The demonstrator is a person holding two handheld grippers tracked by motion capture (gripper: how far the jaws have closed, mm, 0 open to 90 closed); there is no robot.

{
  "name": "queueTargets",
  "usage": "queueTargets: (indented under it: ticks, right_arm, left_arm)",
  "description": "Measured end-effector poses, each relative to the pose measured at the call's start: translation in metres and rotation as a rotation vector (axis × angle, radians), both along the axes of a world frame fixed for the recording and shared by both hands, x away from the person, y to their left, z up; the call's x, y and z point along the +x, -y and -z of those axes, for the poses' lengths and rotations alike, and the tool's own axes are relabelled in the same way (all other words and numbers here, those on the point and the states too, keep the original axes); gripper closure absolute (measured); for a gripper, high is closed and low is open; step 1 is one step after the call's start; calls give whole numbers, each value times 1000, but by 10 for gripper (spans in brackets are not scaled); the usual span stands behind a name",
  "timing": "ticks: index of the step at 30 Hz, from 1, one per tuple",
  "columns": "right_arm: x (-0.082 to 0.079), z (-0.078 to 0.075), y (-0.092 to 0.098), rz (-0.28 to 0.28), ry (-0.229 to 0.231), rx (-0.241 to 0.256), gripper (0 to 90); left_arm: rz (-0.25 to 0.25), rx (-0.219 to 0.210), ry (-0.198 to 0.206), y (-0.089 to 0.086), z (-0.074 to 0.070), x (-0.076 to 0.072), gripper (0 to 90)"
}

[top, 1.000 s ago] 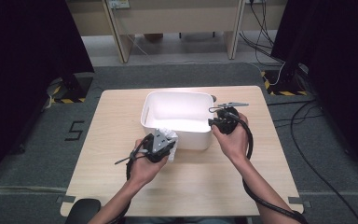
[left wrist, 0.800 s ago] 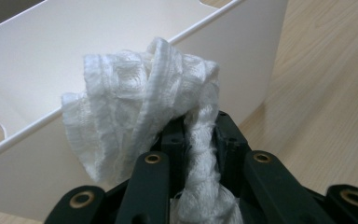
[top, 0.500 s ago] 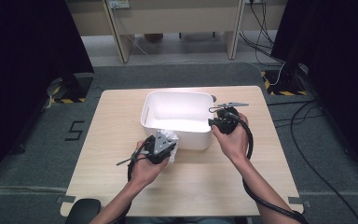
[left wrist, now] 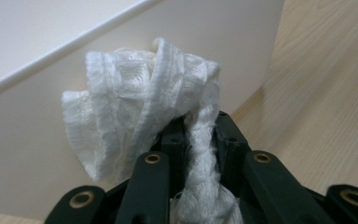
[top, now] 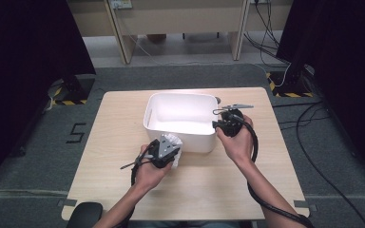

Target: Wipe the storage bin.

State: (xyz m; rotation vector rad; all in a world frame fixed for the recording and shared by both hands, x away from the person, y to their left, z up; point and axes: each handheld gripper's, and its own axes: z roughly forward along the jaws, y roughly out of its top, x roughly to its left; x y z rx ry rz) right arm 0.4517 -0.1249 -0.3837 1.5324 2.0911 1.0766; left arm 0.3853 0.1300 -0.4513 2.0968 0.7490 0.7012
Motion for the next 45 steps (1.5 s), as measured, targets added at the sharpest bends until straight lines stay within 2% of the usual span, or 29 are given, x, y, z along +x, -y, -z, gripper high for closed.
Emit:
queueTargets:
  ticks: [1,9,14,17,18,25,39,45]
  right_arm:
    - [0,0,0,1,0,2,753]
    - [0,0,0,0,1,0,753]
    - [0,0,0,0,1,1,753]
    - [0,0,0,0,1,0,752]
    - [0,0,0,0,1,1,752]
    - [0,0,0,2,1,1,752]
    - [0,0,-1,0,0,-1,752]
    - [0,0,-1,1,0,-1,752]
  left_arm:
    - [-3,-5,-17,0,1,-1,772]
    - [2,10,-20,1,6,0,771]
    - [-1,5,-21,1,7,1,771]
    - [0,8,-8,1,8,1,771]
    - [0,14,-19,1,9,0,771]
    - [-1,12,-24,3,14,1,771]
    - [0,45,-50,4,27,3,771]
    - [-5,44,-55,5,30,4,772]
